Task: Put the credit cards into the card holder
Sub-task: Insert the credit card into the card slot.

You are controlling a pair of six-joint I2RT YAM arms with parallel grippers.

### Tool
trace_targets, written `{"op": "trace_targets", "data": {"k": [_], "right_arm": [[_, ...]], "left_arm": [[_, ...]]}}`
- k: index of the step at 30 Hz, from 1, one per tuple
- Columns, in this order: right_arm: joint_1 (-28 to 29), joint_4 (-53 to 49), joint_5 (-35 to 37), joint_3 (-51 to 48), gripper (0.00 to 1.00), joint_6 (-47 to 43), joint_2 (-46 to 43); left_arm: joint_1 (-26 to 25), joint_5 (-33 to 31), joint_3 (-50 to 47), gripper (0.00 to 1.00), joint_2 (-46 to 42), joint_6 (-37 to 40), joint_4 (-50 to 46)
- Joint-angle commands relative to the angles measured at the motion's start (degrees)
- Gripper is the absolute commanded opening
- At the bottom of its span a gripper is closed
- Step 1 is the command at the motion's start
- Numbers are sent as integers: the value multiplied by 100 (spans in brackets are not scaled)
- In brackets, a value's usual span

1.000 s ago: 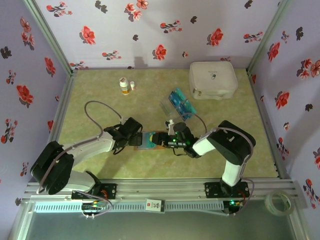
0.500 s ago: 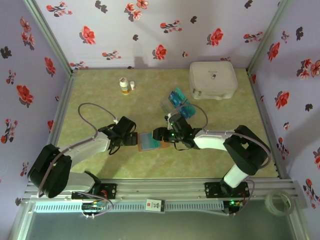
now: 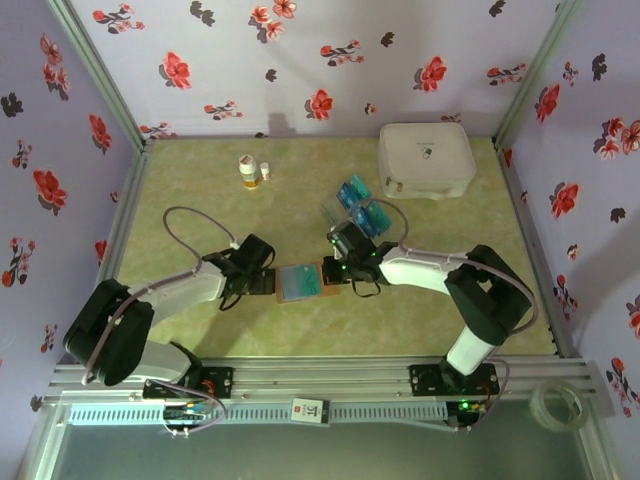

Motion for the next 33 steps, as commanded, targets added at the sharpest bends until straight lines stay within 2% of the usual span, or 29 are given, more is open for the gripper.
{"op": "trace_targets", "data": {"k": [1,19,33], "right_arm": [[4,-193,116,207,0,-168,192],[87,-31,-60,543,0,-80,729],[322,30,-180,760,0,50,939]], "left_arm": [[-58,-157,50,100,167,73,-157],[-173,-265,342,100,737,151,-162],[-257,-272,404,100,860,189,-116]]}}
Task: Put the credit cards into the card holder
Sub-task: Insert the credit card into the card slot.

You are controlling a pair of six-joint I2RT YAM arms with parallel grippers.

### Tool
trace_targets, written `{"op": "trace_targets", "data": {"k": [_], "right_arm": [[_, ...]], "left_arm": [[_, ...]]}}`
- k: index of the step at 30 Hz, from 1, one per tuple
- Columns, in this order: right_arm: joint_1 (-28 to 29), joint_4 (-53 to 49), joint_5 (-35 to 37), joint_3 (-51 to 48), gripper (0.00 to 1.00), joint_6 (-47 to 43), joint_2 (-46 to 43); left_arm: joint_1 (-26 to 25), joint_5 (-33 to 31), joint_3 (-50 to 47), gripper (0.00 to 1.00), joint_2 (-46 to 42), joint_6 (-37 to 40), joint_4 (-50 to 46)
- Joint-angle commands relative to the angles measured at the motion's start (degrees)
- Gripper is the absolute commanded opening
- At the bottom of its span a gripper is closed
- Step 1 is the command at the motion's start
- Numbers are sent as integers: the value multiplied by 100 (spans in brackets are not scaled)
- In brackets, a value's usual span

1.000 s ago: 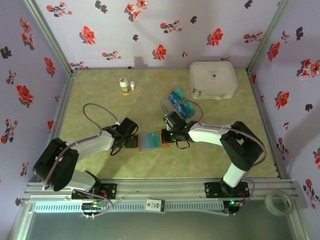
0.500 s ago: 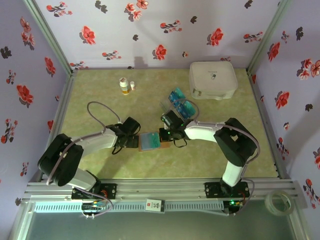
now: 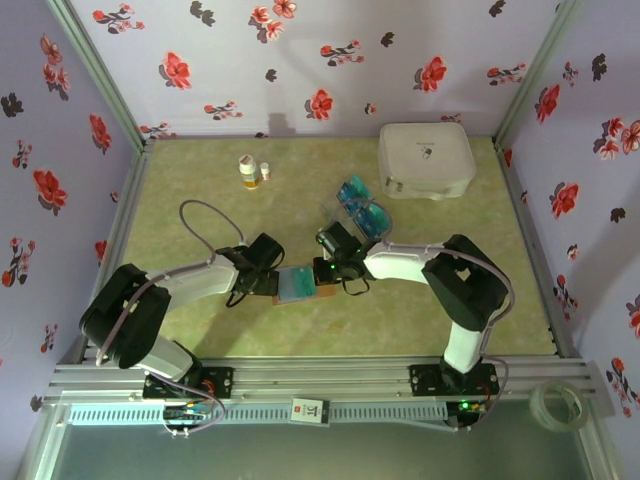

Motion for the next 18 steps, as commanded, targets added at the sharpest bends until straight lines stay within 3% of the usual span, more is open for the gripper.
{"op": "trace_targets", "data": {"k": [1,18], "right_arm": [[150,68,-130,201,0,111,203],[443,157,-218,562,0,264,460]], "left_arm": [[-55,-1,13,100,242,58,158],[-94,7,-23,100,238,32,176]]}}
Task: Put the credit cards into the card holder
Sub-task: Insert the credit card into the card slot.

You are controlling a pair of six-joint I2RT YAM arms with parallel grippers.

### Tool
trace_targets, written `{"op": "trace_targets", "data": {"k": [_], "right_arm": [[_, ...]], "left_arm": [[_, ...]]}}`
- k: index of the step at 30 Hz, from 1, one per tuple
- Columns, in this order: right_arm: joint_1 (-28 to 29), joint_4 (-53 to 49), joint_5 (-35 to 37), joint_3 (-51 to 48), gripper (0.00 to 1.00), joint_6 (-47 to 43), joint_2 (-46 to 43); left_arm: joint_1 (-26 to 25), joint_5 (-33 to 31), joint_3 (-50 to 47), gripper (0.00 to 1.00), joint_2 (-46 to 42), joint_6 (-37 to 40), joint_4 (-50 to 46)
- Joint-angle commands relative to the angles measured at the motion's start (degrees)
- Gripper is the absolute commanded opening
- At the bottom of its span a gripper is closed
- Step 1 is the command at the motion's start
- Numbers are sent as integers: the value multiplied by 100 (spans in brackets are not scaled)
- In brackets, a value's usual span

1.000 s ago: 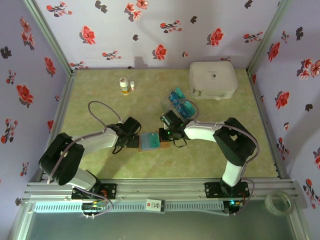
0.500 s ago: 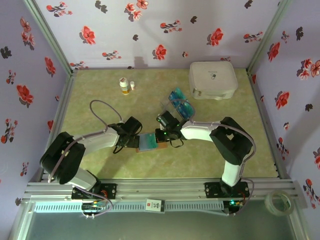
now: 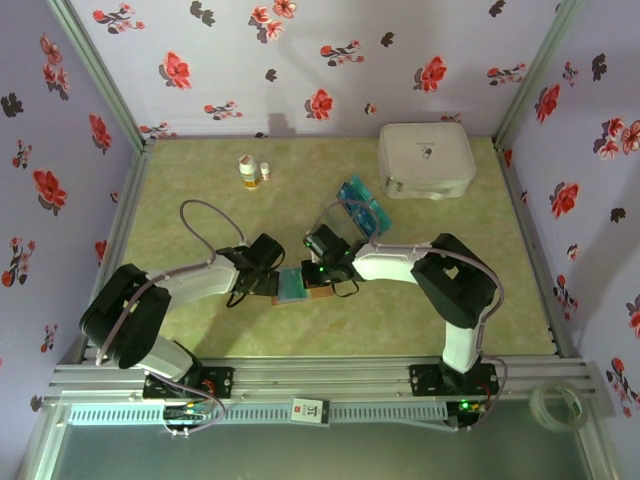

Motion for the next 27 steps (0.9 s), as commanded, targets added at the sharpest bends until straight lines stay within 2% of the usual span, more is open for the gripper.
{"op": "trace_targets", "data": {"k": [1,12,27], "right_arm": [[111,153,-157,195,0,137,151],[125,642,-546,129,0,444,191],[-96,709,-395,-584,0,514,-641]], "left_arm": [[-72,48,-27,100,234,32,178],[-79,56,-29,100,189,-7,186],[57,49,-252,100,-643,-414,-184]]}}
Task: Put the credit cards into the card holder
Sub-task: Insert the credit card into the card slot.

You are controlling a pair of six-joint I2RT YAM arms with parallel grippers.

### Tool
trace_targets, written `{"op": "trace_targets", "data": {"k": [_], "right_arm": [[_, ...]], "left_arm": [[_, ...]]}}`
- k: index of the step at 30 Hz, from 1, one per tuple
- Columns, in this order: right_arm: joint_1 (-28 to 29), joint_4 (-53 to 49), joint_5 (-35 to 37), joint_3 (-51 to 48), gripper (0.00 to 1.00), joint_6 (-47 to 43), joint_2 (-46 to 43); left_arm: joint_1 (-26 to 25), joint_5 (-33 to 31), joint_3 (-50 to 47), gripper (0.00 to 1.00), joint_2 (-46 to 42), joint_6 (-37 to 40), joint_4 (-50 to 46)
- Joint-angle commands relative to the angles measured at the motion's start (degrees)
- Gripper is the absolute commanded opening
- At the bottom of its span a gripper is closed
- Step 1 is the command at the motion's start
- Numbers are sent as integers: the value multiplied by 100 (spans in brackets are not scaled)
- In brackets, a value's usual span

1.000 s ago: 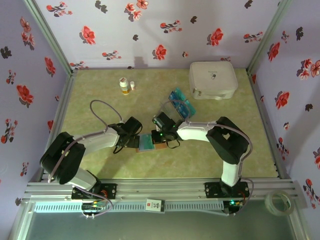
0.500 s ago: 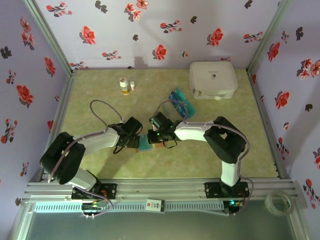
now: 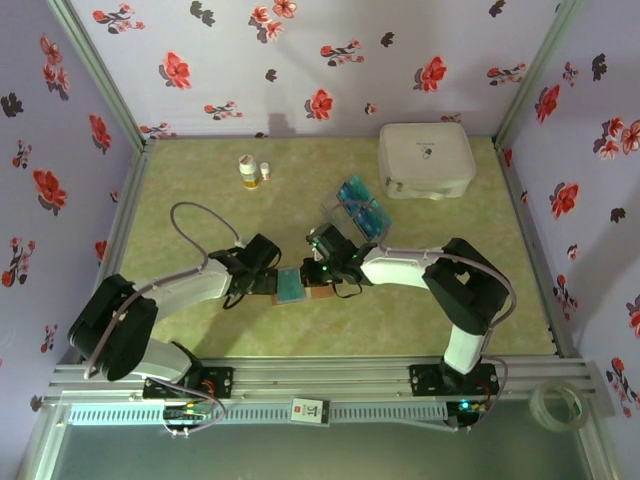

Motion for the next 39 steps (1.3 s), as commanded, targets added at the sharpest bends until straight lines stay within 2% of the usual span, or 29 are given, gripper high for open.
{"op": "trace_targets", "data": {"k": [1,11,31,39], "right_arm": [[-32,118,-87,-142,0,108,-141],[49,360,-149,-219,0,244,10],[266,521,-226,-48,0,374,446],[281,276,-170,76,0,243,200]], "left_arm": [[43,30,-141,100,-138,-226,-178],[28,32,-331,100,-152,-424,-201],[29,120,-260,100,195,-262,11],[24,145,-254,100,160,-225,47]]}}
